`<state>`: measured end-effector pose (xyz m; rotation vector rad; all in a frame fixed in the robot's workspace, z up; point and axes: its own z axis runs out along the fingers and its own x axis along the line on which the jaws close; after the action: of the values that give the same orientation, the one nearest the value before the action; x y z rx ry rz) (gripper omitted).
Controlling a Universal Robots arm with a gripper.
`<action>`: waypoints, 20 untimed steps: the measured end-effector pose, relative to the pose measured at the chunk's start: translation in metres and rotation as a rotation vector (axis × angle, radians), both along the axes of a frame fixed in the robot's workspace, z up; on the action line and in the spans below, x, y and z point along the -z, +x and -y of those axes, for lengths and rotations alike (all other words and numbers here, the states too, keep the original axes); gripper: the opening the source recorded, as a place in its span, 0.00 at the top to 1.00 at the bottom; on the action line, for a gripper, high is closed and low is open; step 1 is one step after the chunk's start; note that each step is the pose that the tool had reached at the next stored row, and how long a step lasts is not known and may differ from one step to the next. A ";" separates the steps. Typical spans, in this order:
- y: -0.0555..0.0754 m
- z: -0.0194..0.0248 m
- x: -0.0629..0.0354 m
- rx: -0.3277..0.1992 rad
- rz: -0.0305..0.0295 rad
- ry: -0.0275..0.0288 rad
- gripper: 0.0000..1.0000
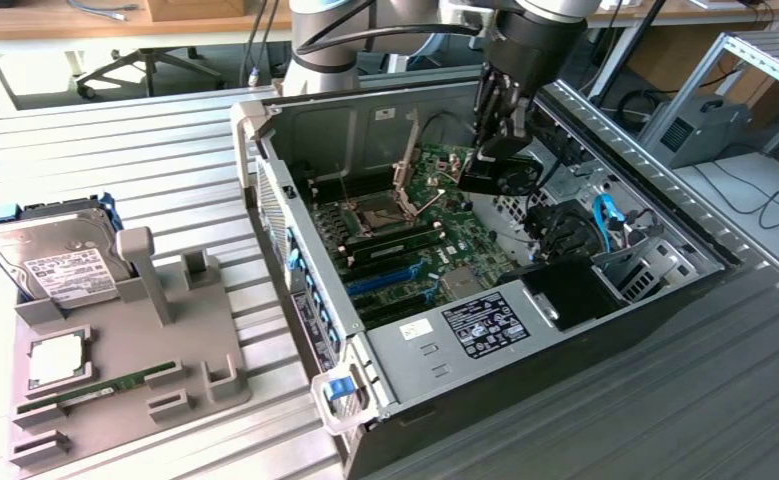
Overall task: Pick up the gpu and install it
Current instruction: 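Insert the gpu into the slot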
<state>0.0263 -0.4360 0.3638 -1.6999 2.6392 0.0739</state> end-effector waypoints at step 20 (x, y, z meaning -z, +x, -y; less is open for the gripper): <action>0.001 0.0000 0.0000 -0.091 0.0000 -0.0001 0.73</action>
<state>0.0271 -0.4360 0.3638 -1.8191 2.5611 0.0739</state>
